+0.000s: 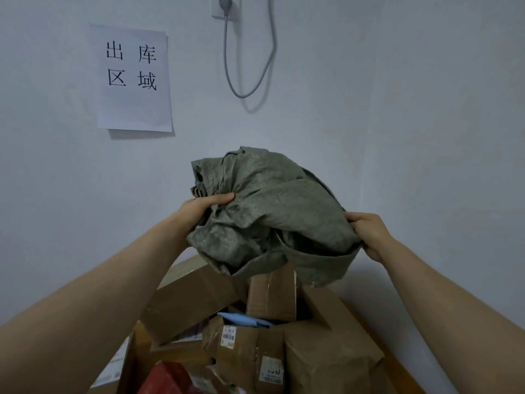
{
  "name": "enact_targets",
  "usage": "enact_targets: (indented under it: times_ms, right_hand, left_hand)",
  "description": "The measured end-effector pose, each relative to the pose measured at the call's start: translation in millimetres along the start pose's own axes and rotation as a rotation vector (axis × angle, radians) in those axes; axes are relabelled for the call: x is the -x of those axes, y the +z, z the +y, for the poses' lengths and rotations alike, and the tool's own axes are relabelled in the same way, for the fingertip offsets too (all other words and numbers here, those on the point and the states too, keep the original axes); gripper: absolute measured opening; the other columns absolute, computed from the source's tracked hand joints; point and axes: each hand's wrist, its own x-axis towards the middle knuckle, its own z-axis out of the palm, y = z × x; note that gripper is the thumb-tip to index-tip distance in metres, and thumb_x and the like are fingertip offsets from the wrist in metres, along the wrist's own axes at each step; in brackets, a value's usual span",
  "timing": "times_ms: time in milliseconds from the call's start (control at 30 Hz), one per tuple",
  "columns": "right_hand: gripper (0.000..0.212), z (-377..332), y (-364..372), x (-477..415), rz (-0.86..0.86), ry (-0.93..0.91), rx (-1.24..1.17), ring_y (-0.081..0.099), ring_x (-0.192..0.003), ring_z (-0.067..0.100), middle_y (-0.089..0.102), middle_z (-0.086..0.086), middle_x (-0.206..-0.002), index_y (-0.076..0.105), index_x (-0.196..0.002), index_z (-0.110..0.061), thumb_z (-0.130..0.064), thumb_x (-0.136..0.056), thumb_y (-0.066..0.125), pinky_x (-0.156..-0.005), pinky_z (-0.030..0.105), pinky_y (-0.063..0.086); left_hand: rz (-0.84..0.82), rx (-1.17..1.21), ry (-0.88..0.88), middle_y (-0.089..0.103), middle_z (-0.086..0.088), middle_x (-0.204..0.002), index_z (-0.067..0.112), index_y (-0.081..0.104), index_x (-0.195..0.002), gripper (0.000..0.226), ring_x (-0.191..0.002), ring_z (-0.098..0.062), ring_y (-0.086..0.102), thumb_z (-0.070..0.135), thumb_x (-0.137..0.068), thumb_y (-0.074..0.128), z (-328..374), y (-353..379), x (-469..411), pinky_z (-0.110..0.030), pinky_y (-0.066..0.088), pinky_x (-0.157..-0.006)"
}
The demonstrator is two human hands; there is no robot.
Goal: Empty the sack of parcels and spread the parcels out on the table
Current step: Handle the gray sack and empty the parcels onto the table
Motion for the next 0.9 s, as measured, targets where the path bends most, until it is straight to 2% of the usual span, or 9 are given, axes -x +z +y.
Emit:
enact_targets:
  times_ms: [100, 233, 333, 367, 467, 567, 633, 733, 900]
  right_hand:
    - [0.034, 4.5, 15.6, 13.5, -0.06, 0.026, 0.028, 0.06, -0.072, 0.018, 0.064, 0.007, -0.088, 0.06, -0.12, 0.004, 0.005, -0.095, 0.036, -0.051, 0.024, 0.052]
    - [0.029, 8.8, 41.4, 26.8, -0.131, 0.096, -0.1, 0.058, -0.073, 0.019, 0.06, 0.007, -0.082, 0.058, -0.105, 0.0, -0.007, -0.101, 0.03, -0.059, 0.028, 0.049]
    - [0.021, 7.7, 67.3, 36.0, -0.164, 0.076, -0.074, 0.052, -0.062, 0.018, 0.062, 0.017, -0.084, 0.057, -0.091, 0.0, -0.003, -0.098, 0.037, -0.053, 0.026, 0.046]
    - [0.016, 8.5, 74.8, 38.4, -0.176, 0.02, -0.04, 0.051, -0.063, 0.017, 0.062, 0.021, -0.094, 0.057, -0.101, 0.002, 0.001, -0.095, 0.042, -0.057, 0.028, 0.045]
    - [0.054, 3.4, 85.5, 46.4, -0.167, -0.137, -0.081, 0.055, -0.086, 0.017, 0.054, 0.014, -0.123, 0.034, -0.14, -0.008, 0.01, -0.09, 0.045, -0.083, 0.033, 0.048]
    - [0.03, -5.6, 85.6, 55.5, -0.195, -0.249, -0.045, 0.056, -0.088, 0.014, 0.062, 0.008, -0.106, 0.056, -0.12, -0.001, 0.007, -0.094, 0.044, -0.072, 0.015, 0.047]
    - [0.022, -8.1, 87.4, 60.7, -0.222, -0.256, 0.011, 0.058, -0.086, 0.017, 0.065, 0.009, -0.094, 0.064, -0.101, -0.003, 0.003, -0.094, 0.044, -0.072, 0.02, 0.049]
    - [0.022, -6.4, 95.0, 66.4, -0.271, -0.231, 0.019, 0.061, -0.092, 0.022, 0.066, 0.008, -0.092, 0.067, -0.099, -0.004, 0.006, -0.09, 0.049, -0.083, 0.032, 0.053]
    - [0.009, -2.0, 121.2, 71.3, -0.403, -0.044, -0.05, 0.061, -0.103, 0.032, 0.068, 0.013, -0.101, 0.065, -0.095, -0.012, -0.007, -0.089, 0.06, -0.096, 0.045, 0.051]
  left_hand:
    - [-0.042, 0.116, 0.006, 0.064, -0.014, -0.123, 0.006, 0.055, -0.13, 0.082, -0.107, -0.033, 0.065, 0.034, -0.06, 0.088, 3.8, 11.8, 2.8, -0.046, 0.051, -0.094]
    - [-0.011, 0.267, 0.033, 0.068, -0.011, -0.099, 0.008, 0.055, -0.127, 0.044, -0.084, -0.025, 0.067, 0.031, -0.09, 0.06, 7.0, 36.7, 9.1, -0.032, 0.058, -0.061]
    - [0.031, 0.371, 0.041, 0.065, -0.013, -0.114, 0.01, 0.051, -0.133, 0.045, -0.092, -0.028, 0.064, 0.033, -0.095, 0.053, 3.9, 47.9, 12.3, -0.036, 0.055, -0.065]
    - [0.047, 0.395, 0.024, 0.063, -0.013, -0.119, 0.011, 0.05, -0.134, 0.046, -0.094, -0.028, 0.063, 0.034, -0.096, 0.051, 2.3, 50.2, 13.6, -0.038, 0.053, -0.067]
    - [0.105, 0.465, -0.039, 0.063, -0.01, -0.118, 0.011, 0.05, -0.134, 0.048, -0.091, -0.026, 0.062, 0.039, -0.096, 0.05, -2.3, 54.4, 14.2, -0.036, 0.049, -0.062]
    - [0.145, 0.495, -0.049, 0.061, -0.006, -0.117, 0.011, 0.051, -0.131, 0.044, -0.082, -0.023, 0.06, 0.04, -0.098, 0.044, -1.7, 58.7, 17.6, -0.034, 0.048, -0.058]
    - [0.173, 0.486, -0.06, 0.064, -0.004, -0.109, 0.013, 0.054, -0.123, 0.039, -0.075, -0.021, 0.059, 0.041, -0.098, 0.045, 0.1, 60.6, 19.5, -0.032, 0.048, -0.053]
    - [0.239, 0.547, -0.092, 0.062, -0.001, -0.091, 0.014, 0.055, -0.108, 0.03, -0.07, -0.018, 0.058, 0.041, -0.097, 0.048, 2.1, 61.1, 19.3, -0.028, 0.047, -0.05]
    - [0.208, 0.588, -0.095, 0.063, -0.004, -0.086, 0.013, 0.059, -0.1, 0.032, -0.073, -0.021, 0.06, 0.042, -0.097, 0.046, -2.7, 62.4, 22.4, -0.026, 0.048, -0.044]
